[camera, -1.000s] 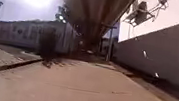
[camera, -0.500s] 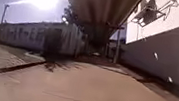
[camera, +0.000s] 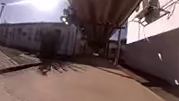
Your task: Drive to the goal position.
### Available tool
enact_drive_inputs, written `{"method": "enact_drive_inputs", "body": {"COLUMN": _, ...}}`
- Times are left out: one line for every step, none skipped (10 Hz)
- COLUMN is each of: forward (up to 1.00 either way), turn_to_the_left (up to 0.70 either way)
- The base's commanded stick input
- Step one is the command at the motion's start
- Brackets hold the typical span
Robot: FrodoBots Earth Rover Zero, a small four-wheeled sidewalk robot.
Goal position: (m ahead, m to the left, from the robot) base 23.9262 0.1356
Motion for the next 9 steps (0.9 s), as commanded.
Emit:
{"method": "enact_drive_inputs", "body": {"forward": 0.7, "turn_to_the_left": 0.0}}
{"method": "enact_drive_inputs", "body": {"forward": 0.7, "turn_to_the_left": -0.35}}
{"method": "enact_drive_inputs", "body": {"forward": 0.7, "turn_to_the_left": -0.35}}
{"method": "enact_drive_inputs", "body": {"forward": 0.7, "turn_to_the_left": 0.0}}
{"method": "enact_drive_inputs", "body": {"forward": 0.7, "turn_to_the_left": 0.0}}
{"method": "enact_drive_inputs", "body": {"forward": 0.7, "turn_to_the_left": 0.0}}
{"method": "enact_drive_inputs", "body": {"forward": 0.7, "turn_to_the_left": 0.0}}
{"method": "enact_drive_inputs", "body": {"forward": 0.7, "turn_to_the_left": 0.0}}
{"method": "enact_drive_inputs", "body": {"forward": 0.7, "turn_to_the_left": 0.0}}
